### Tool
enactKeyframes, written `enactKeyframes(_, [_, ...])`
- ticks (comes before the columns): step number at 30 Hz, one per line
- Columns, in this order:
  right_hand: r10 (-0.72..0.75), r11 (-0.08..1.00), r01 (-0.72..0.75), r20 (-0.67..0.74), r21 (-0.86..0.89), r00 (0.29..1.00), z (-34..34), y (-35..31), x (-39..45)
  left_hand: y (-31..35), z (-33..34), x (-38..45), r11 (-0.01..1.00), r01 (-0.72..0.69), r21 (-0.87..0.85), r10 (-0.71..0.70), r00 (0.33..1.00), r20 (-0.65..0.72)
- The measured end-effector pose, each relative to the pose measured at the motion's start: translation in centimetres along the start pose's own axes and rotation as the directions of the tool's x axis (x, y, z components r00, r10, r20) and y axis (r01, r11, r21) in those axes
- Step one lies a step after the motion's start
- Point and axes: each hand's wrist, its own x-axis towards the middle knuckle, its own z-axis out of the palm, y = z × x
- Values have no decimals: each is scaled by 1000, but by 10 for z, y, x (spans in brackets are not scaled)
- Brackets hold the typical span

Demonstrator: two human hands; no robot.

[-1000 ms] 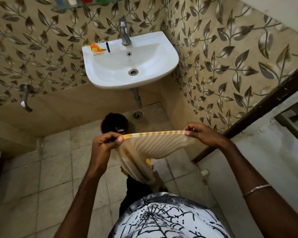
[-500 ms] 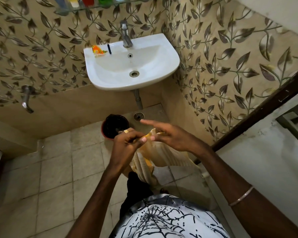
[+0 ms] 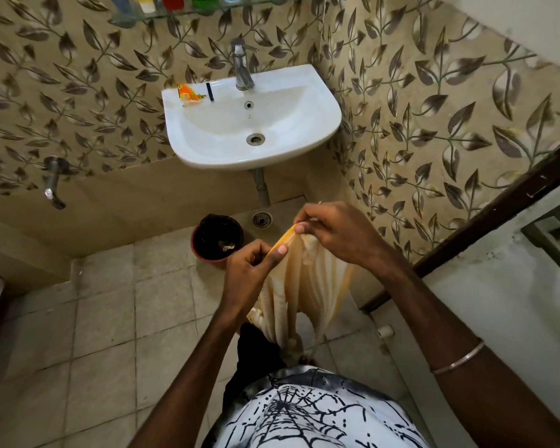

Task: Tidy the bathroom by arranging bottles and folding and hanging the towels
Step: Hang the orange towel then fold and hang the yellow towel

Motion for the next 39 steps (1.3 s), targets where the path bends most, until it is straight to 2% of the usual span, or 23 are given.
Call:
enactKeyframes(5, [54,998,-56,-140,-11,989,-31,10,5,-7,-5,1,997,65,-37,-64,998,22])
enactKeyframes(13, [213,972,-233,-314,-27,925,-62,30,5,-22,-13,5,997,64,52,-65,998,19])
enactKeyframes(15, [299,949,-315,-233,-32,925,-63,32,4,-18,-10,5,997,45,59,-44,999,-13])
enactKeyframes(17, [341,939,-342,-44,-25,939,-60,31,0,-12,-8,7,998,22,61,-20,999,-33])
enactKeyframes(20, [262,955,-288,258,67,930,-42,14,-6,-1,-3,11,997,-13,71,12,1000,7])
enactKeyframes(23, [143,957,-243,476,157,868,-14,-4,-6,9,1,14,994,-75,79,66,992,104])
enactKeyframes(27, [115,983,-166,449,76,886,-2,-5,1,14,0,14,991,-113,77,98,980,172])
enactKeyframes(32, [133,989,-148,392,10,910,-14,1,6,4,-1,10,991,-70,117,57,993,106])
enactKeyframes(39, [158,986,-164,284,-2,946,-34,9,7,-2,-6,10,986,-31,162,16,996,91])
